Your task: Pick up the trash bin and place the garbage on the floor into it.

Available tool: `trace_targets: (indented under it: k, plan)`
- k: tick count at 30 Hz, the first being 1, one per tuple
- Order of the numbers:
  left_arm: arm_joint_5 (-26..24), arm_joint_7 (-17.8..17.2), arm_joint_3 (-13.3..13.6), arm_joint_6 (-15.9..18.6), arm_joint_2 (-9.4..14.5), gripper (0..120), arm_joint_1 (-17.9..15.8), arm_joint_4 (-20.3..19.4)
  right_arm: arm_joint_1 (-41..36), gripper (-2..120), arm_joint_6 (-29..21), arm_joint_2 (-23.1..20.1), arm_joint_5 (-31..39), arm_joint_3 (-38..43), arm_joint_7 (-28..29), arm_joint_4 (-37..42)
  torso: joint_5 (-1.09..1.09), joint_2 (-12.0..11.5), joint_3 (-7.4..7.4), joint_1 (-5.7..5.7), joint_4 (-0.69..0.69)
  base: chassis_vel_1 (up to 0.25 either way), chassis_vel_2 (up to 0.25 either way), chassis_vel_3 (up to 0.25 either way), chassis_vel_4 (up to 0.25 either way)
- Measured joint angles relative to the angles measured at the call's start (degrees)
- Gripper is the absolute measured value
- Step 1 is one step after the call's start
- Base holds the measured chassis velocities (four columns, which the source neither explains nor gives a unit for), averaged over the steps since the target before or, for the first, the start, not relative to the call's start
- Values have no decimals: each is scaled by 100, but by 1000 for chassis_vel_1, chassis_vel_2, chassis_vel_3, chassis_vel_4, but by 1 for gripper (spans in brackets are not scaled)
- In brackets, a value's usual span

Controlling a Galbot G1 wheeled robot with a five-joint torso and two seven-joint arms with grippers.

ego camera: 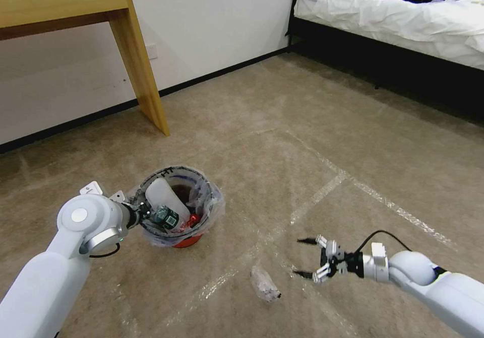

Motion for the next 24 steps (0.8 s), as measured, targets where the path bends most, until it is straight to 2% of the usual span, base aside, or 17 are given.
trace_targets:
  k: [14,20,24]
  plan:
    - [-20,-1,-25,-10,21,0,39,-72,509,100,11,172,148,-1098,18,47,-2,0,0,0,0,0,0,0,0]
    - [-43,-20,-32,-30,84,0,111,-179,625,100,-55,604,13,-1471,383,-140,-1,0,0,0,1,0,0,0,0]
    - [-18,-20,-33,-30,58,0,135,-183,619,100,-129,673,-37,-1475,586,-246,-1,0,0,0,0,0,0,0,0]
